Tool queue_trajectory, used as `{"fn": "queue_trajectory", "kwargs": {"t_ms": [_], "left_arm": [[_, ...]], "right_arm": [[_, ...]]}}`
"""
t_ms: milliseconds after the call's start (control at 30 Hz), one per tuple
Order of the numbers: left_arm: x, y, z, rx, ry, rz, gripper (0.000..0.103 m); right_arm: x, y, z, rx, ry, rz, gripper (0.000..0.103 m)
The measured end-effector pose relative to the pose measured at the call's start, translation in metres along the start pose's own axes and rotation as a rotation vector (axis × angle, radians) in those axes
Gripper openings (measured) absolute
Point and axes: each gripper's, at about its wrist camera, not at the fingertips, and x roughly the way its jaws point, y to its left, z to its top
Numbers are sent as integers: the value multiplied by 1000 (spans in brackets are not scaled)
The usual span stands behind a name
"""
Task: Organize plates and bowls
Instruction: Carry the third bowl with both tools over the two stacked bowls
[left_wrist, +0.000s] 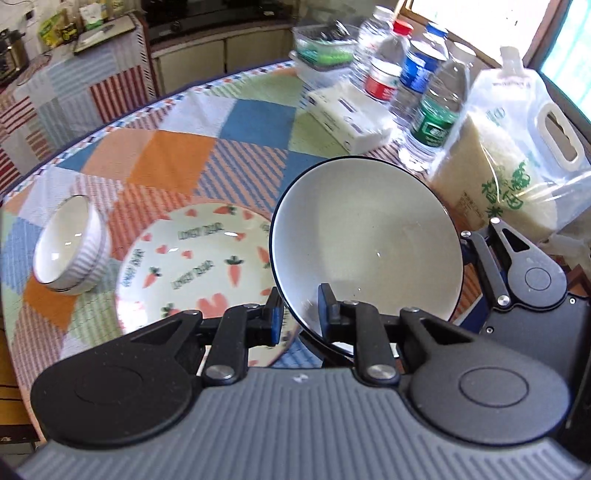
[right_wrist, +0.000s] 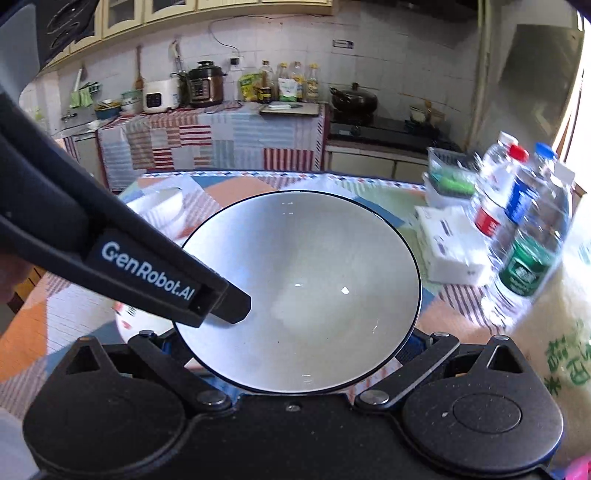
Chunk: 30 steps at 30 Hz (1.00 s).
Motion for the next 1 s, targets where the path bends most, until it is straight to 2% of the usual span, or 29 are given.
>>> {"fn": "queue_trajectory", "kwargs": {"t_ms": [333, 500, 600, 800, 1000], "left_arm": [[-46, 60, -3, -78, -28, 93, 18], [-63, 95, 0, -155, -32, 82, 18], [-70, 121, 2, -210, -35, 66, 18], [-65, 169, 10, -292, -22, 93, 18], [-43, 210, 22, -349, -5, 133, 18]], "right_arm": [[7, 56, 46, -123, -33, 88, 103], [12, 79, 68, -195, -67, 132, 103], [18, 88, 82, -223, -59, 176, 103], [48, 105, 113, -306, -38, 291, 103], [94, 117, 140, -321, 27, 377, 103]]}}
